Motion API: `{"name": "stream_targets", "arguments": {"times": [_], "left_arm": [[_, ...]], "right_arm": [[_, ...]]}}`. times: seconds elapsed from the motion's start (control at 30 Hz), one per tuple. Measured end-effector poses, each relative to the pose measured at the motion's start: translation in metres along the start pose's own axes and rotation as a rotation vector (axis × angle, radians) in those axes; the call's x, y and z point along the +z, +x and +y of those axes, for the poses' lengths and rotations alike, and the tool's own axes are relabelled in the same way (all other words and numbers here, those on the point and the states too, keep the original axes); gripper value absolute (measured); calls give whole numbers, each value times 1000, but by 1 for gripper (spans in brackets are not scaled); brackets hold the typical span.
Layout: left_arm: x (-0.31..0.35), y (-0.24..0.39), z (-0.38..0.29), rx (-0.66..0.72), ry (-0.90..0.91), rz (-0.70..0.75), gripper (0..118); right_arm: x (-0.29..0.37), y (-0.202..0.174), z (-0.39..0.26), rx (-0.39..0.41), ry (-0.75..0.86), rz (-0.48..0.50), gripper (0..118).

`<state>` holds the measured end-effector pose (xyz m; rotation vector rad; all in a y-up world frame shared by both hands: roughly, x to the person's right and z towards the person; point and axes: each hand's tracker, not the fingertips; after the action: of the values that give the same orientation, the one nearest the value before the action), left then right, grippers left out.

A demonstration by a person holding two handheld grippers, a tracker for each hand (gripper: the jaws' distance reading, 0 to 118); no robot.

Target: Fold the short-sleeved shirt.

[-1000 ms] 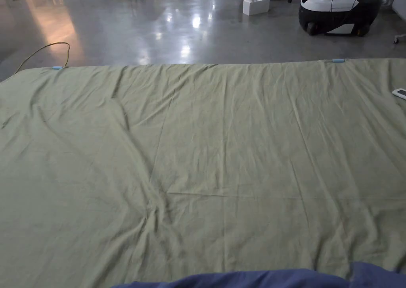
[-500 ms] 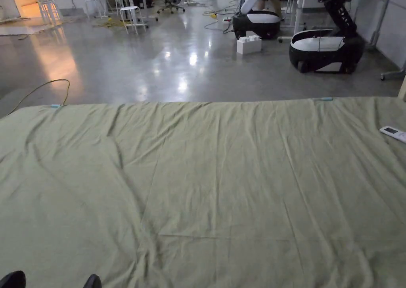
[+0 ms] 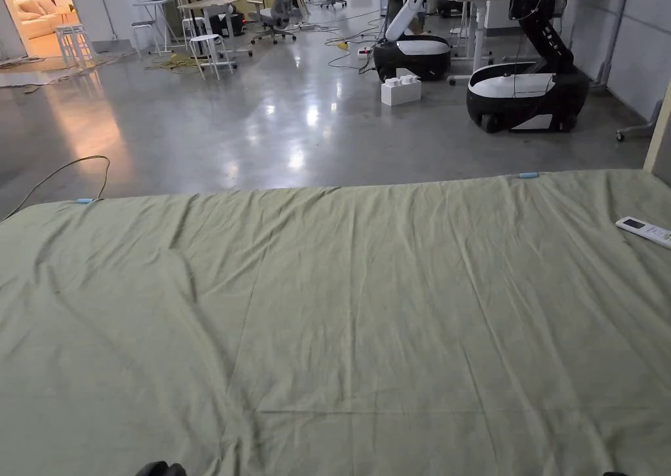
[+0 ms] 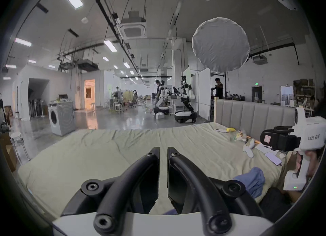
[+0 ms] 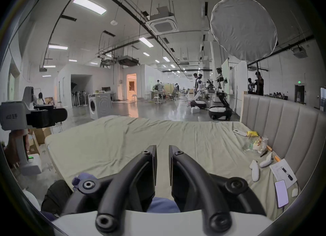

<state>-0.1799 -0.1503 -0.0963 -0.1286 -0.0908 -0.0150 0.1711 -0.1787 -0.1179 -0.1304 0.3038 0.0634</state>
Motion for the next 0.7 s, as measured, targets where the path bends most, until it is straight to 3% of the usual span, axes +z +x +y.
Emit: {"name": "stream_targets", "arguments": {"times": [0.07, 0.13, 0.2, 0.23, 0.43, 0.63, 0.7], "left_arm": [[0, -3, -4, 29, -20, 10, 4], [3, -6, -5, 27, -22, 12, 4], [5, -8, -5, 15, -22, 18, 4], [6, -10, -4, 11, -19, 25, 4], [4, -22, -5, 53, -21, 38, 4], [0, -61, -12, 339, -95, -103, 4], [-9, -75, -24, 398, -174, -84, 8]], "right_arm": [[-1, 3, -6, -56, -42, 0, 0], [5, 3, -3, -27, 44, -50, 0], [1, 8, -9, -143, -72, -16, 0], [1, 6, -5, -76, -3, -27, 0], [2, 13, -7, -121, -27, -37, 0], [4, 19, -17, -186, -62, -25, 0], [6, 23, -21, -202, -73, -21, 0]]}}
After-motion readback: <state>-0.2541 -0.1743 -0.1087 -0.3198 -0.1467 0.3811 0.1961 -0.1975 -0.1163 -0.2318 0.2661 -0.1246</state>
